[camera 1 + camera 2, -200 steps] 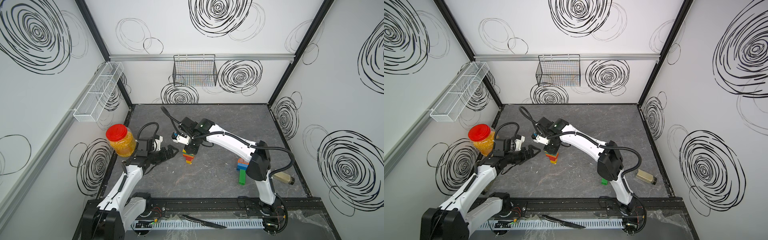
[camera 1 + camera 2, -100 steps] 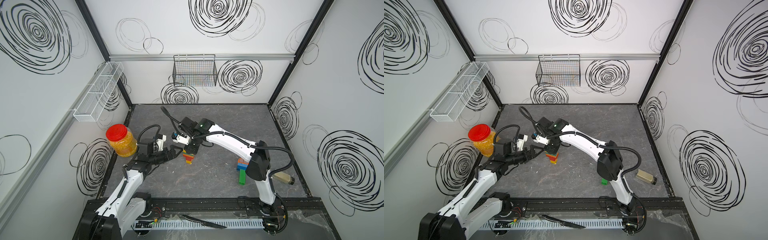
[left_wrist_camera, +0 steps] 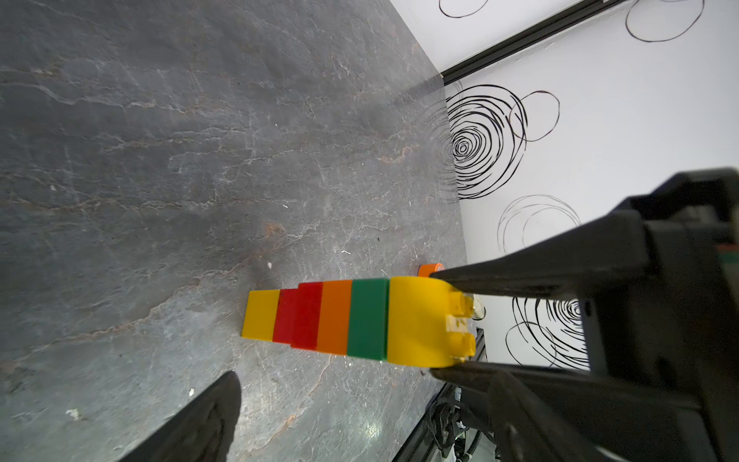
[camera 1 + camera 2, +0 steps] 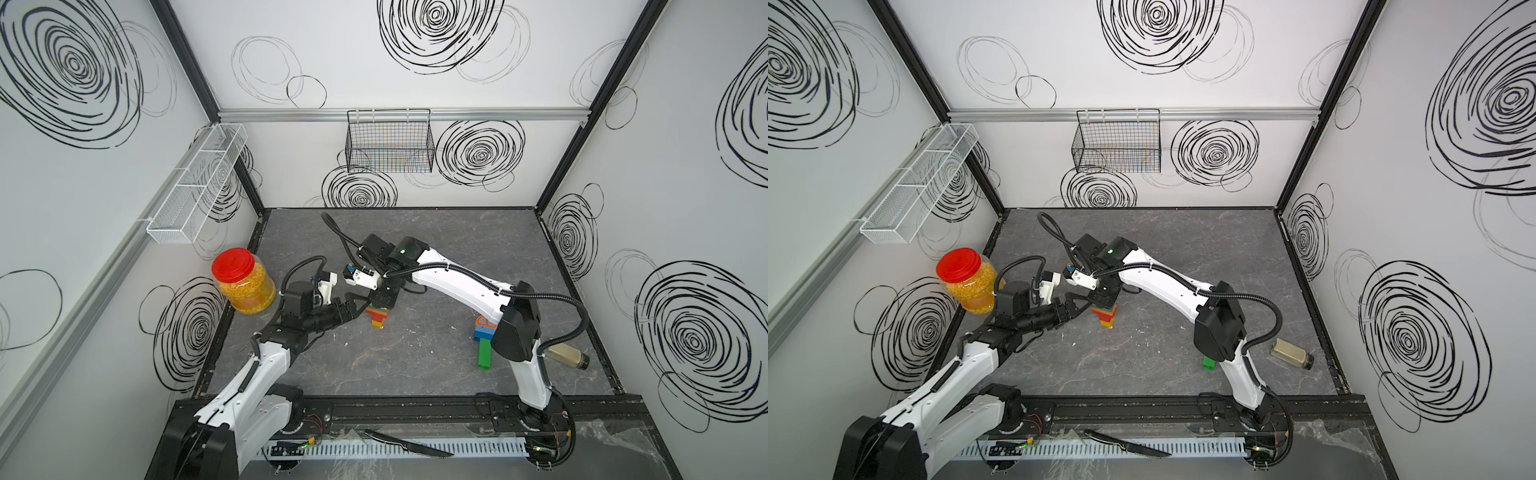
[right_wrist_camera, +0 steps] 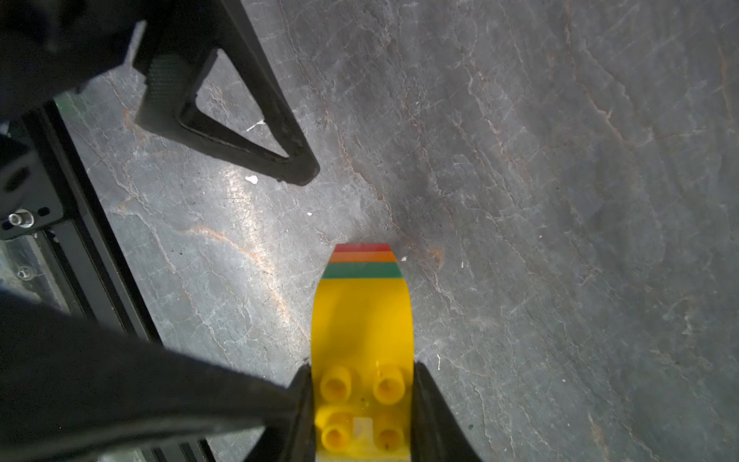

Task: Assemble an ice cream with lego
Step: Assemble the lego brick with the lego brick.

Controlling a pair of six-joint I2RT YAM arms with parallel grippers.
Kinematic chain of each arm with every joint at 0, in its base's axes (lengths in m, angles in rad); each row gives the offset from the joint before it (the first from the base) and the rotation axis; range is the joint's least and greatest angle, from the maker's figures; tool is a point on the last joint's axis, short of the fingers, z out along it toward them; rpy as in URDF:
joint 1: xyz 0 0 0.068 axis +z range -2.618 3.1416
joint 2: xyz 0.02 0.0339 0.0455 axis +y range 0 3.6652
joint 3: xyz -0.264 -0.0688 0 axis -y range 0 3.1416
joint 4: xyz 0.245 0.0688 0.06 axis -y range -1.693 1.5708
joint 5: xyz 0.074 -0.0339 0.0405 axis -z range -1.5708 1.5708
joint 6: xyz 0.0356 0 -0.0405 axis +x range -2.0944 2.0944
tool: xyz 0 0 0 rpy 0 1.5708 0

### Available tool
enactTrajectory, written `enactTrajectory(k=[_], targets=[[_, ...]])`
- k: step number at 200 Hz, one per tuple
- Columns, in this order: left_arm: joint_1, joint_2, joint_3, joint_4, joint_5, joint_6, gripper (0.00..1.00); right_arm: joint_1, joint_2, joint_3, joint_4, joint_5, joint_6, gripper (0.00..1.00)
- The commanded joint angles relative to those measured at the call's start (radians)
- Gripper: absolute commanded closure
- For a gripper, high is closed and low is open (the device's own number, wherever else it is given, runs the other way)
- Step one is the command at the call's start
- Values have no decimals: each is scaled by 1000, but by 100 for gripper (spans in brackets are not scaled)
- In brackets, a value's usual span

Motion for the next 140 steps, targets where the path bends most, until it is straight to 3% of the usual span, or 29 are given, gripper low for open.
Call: enactTrajectory(k=[1,100,140], targets=[[-16,17,11,59,-22,-10,1,14,137,-81,-174,6,-14,100],[-35,64,17,16,-94,-17,0,20,136,-84,-176,2,-12,100],[-31,50,2,-24,-133,-20,5,23,131,-92,-173,-1,-14,100]])
